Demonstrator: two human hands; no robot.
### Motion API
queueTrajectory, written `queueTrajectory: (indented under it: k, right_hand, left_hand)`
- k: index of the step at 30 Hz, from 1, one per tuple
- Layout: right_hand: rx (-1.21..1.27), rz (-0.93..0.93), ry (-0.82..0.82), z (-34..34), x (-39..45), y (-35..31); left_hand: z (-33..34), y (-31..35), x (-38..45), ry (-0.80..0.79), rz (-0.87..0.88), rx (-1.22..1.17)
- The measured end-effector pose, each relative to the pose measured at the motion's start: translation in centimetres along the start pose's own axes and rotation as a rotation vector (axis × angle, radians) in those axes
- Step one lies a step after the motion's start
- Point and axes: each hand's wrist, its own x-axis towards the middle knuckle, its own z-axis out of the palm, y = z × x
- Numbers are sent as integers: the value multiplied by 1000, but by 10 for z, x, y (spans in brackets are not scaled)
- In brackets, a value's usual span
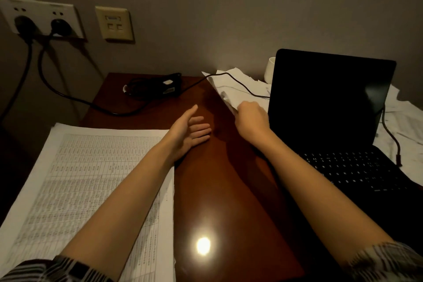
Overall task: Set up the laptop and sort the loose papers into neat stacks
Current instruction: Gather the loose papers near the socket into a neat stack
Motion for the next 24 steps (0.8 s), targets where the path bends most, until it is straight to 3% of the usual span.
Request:
queueTrajectory:
  k: [3, 8, 11, 14, 17, 20, 24]
  right_hand:
    - [31, -9, 29, -2, 4, -19]
    - [343, -71, 30, -5, -3, -74]
    - [649, -97, -147, 3, -13, -87]
    - [949, -68, -369, 14, -23, -64]
    - [809, -223, -378, 25, -31, -35]
    - [830, -249, -360, 35, -41, -13]
    - [783, -282, -350, 41, -51, 9]
  left_hand:
    - [1, -1, 0, -4, -3, -5]
    - [-2, 0, -5, -2, 95, -106]
    - [-6, 1, -4, -5, 202, -123]
    - [-10, 3, -6, 35, 203, -88]
    - [-10, 2, -3, 195, 160, 51]
    - [-5, 0, -3, 313, 226, 229]
    - [-7, 8, -17, 291, 227, 270]
